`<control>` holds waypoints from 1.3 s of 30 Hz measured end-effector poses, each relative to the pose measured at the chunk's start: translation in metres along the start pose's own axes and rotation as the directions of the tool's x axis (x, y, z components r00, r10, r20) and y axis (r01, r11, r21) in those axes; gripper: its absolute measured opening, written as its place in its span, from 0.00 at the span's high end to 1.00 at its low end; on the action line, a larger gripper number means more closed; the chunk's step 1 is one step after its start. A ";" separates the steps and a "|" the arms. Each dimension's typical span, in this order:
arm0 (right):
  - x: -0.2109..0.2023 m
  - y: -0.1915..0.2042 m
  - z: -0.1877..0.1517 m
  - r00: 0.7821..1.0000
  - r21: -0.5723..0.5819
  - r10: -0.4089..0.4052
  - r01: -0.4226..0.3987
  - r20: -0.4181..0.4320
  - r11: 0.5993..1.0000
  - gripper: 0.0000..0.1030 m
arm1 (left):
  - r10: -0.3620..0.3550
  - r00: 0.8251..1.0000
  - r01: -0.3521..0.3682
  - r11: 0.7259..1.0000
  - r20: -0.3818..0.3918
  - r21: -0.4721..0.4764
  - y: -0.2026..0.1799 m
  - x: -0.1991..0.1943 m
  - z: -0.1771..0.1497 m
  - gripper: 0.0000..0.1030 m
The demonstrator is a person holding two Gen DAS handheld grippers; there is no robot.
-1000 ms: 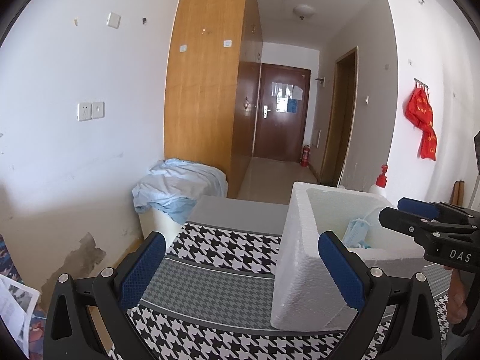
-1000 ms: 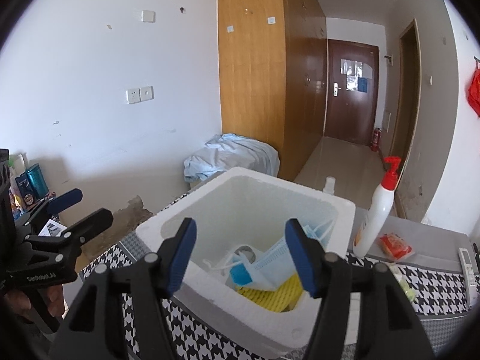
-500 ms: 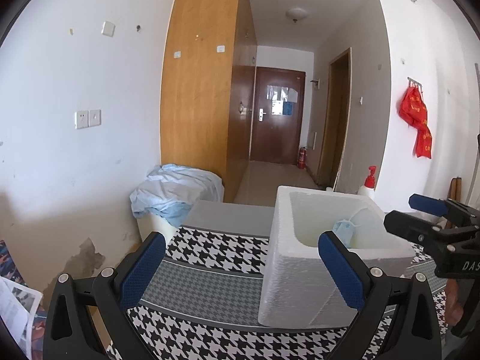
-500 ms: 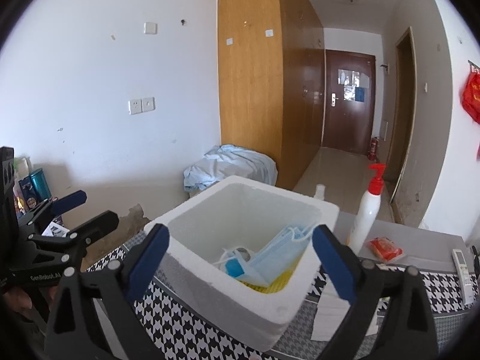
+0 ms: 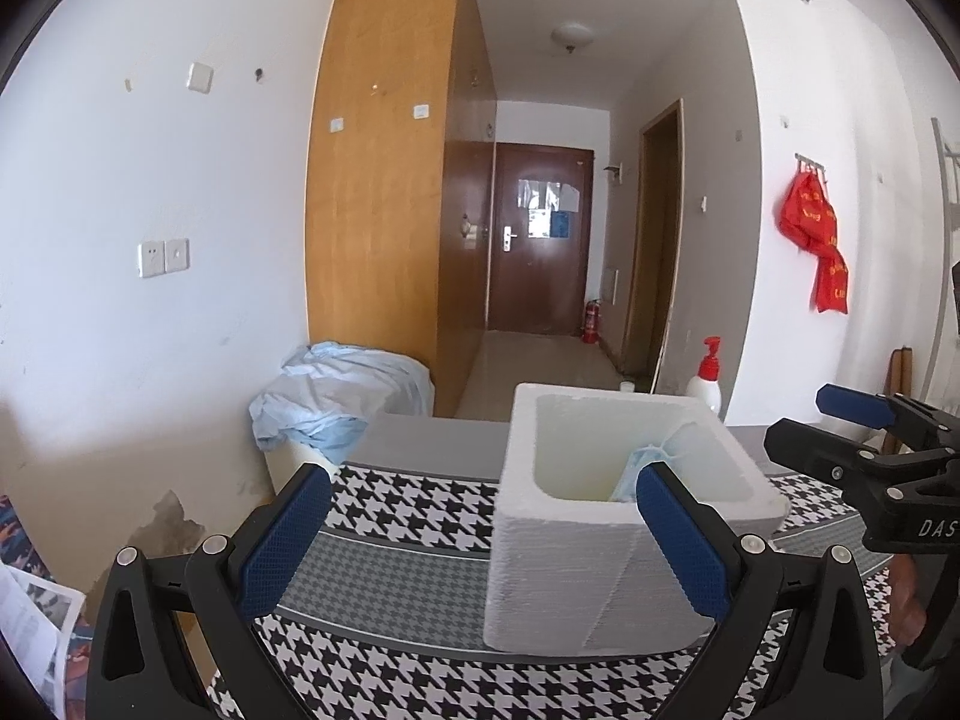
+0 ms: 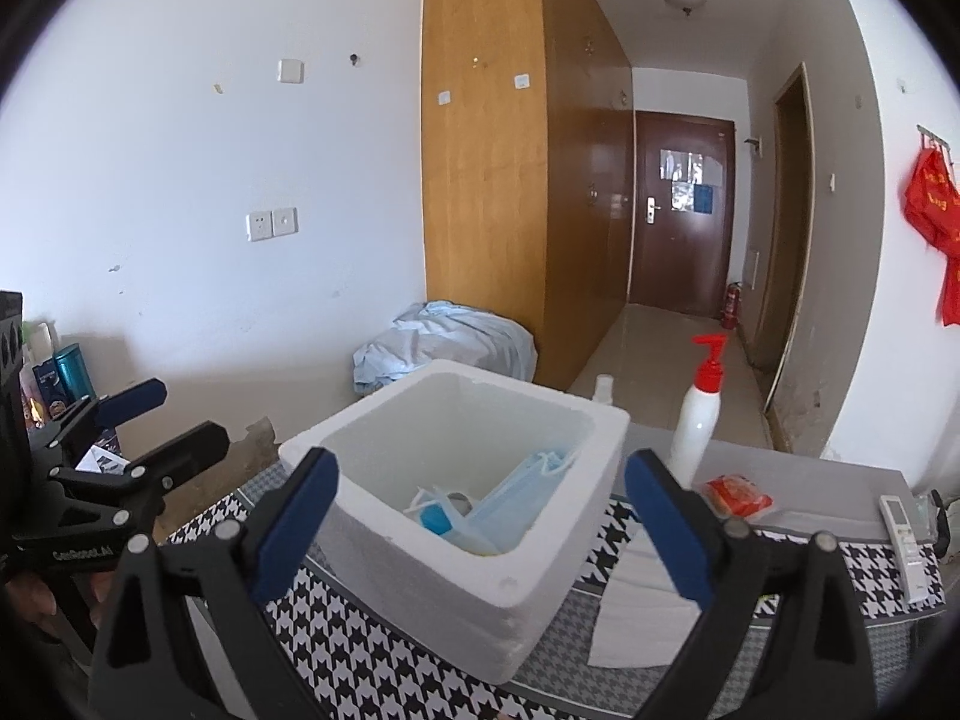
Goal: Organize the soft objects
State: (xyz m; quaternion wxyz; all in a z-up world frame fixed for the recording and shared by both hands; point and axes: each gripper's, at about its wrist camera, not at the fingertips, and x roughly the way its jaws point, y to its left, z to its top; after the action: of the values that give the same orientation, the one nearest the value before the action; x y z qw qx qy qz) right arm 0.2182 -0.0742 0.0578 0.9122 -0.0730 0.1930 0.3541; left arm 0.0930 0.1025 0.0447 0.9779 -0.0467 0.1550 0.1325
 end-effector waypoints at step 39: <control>-0.091 -0.123 -0.040 0.979 0.128 -0.199 0.194 0.032 0.973 0.05 | -0.240 0.969 0.245 0.962 -0.059 0.117 -0.149 0.004 -0.002 0.01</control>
State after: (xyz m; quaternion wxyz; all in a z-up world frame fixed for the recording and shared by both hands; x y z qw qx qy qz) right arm 0.2277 -0.2318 0.0579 0.9496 -0.0269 0.1863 0.2508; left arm 0.1364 -0.0397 0.0487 0.9841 -0.0075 0.1774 0.0008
